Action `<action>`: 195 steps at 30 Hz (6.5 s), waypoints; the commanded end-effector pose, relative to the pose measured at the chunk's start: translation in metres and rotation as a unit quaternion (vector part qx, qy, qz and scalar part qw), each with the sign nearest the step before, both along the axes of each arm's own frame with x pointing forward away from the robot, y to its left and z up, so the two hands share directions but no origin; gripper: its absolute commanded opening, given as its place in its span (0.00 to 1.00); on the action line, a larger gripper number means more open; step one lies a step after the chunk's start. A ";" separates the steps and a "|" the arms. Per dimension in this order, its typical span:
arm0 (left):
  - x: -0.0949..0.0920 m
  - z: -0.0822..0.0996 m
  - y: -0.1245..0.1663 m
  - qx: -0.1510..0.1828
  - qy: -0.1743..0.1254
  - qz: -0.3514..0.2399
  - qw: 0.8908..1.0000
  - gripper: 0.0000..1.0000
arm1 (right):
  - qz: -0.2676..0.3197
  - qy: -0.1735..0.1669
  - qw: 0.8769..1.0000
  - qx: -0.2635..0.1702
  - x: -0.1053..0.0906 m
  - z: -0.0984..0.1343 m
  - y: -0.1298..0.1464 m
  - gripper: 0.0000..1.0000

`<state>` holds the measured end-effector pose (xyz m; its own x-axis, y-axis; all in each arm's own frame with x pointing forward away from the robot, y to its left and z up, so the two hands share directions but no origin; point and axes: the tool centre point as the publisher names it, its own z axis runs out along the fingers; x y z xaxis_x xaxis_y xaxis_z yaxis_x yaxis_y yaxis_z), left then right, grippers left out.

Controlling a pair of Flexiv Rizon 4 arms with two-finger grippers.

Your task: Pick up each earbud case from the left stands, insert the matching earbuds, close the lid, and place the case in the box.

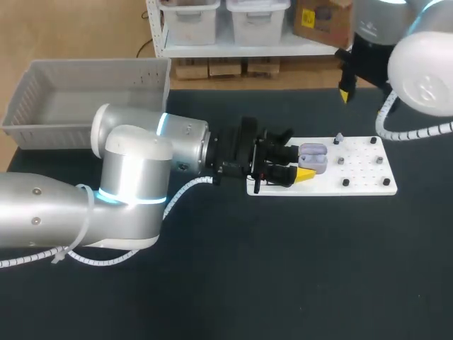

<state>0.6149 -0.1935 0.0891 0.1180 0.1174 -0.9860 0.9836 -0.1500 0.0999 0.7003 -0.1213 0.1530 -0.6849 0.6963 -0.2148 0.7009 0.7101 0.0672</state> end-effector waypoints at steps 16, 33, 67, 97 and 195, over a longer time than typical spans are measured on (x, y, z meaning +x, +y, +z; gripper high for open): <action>-0.001 -0.001 0.000 -0.002 -0.002 0.002 1.000 0.00 | 0.090 -0.063 0.994 -0.014 0.007 -0.001 -0.008 1.00; -0.001 -0.001 0.000 -0.002 -0.002 0.002 1.000 0.00 | 0.247 -0.073 0.966 -0.011 0.014 -0.028 0.003 1.00; -0.001 -0.001 0.000 -0.002 -0.002 0.002 1.000 0.00 | 0.334 -0.012 0.942 0.031 0.030 -0.087 0.008 0.47; -0.001 -0.001 0.000 -0.002 -0.002 0.002 1.000 0.00 | 0.312 0.007 0.946 0.086 0.061 -0.128 0.000 0.36; -0.001 -0.001 0.000 -0.002 -0.002 0.002 1.000 0.00 | 0.388 -0.037 0.920 0.028 0.017 -0.016 -0.018 0.00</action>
<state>0.6149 -0.1936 0.0891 0.1180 0.1175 -0.9860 0.9836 -0.1500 0.0998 0.7414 -0.1345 0.1085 -0.9763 0.0166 -0.2156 -0.0173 0.9879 0.1541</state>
